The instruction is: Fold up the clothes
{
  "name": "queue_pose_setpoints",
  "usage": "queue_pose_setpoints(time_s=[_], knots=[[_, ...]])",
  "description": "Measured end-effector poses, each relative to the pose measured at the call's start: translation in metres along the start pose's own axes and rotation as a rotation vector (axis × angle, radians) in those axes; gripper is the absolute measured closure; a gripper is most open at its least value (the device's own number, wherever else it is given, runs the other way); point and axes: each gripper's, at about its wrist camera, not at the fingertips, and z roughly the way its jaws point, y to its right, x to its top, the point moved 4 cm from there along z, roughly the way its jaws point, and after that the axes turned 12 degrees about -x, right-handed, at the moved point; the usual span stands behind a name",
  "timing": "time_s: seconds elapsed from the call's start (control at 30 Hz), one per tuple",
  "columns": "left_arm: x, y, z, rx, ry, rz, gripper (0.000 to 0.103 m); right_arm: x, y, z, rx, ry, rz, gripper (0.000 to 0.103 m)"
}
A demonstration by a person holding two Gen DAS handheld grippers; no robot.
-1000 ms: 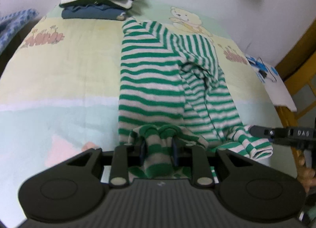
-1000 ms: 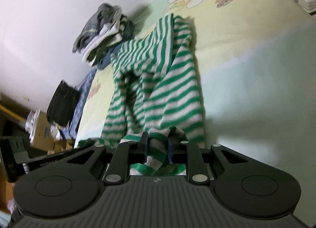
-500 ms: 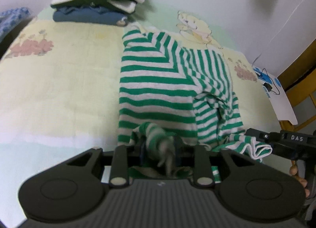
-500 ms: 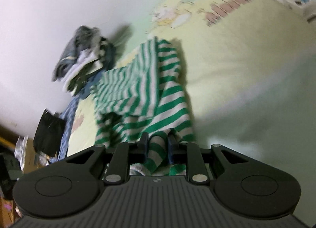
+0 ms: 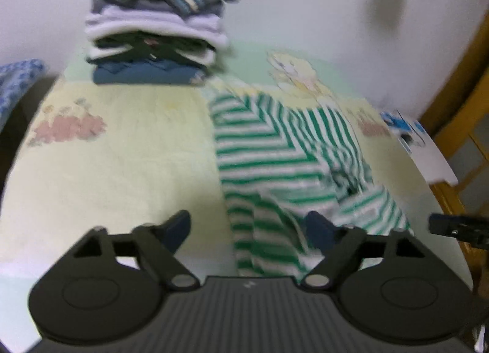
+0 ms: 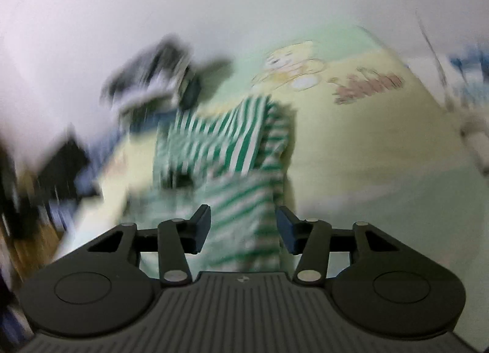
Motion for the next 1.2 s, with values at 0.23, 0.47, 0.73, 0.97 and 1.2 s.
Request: queue_pose_setpoints(time_s=[0.23,0.47,0.73,0.97,1.2], knots=[[-0.018,0.012,0.047,-0.01,-0.1,0.076,0.039,-0.016,-0.048,0.025,-0.076,0.008,-0.148,0.053],[-0.007,0.009,0.047,0.009,-0.045,0.099,0.08,-0.003,-0.053,0.063,-0.24,-0.002,-0.182,0.102],[-0.004,-0.016,0.027,-0.026,-0.022,0.028,0.072,0.009,-0.044,0.053,-0.192,0.026,-0.059,0.088],[-0.025,0.006,0.005,0.031,-0.011,0.091,0.042,-0.009,-0.098,0.046,-0.09,0.053,-0.383,0.057],[-0.049,0.031,0.021,0.112,-0.05,0.051,0.041,0.01,-0.059,0.056,-0.048,0.039,-0.225,0.1]])
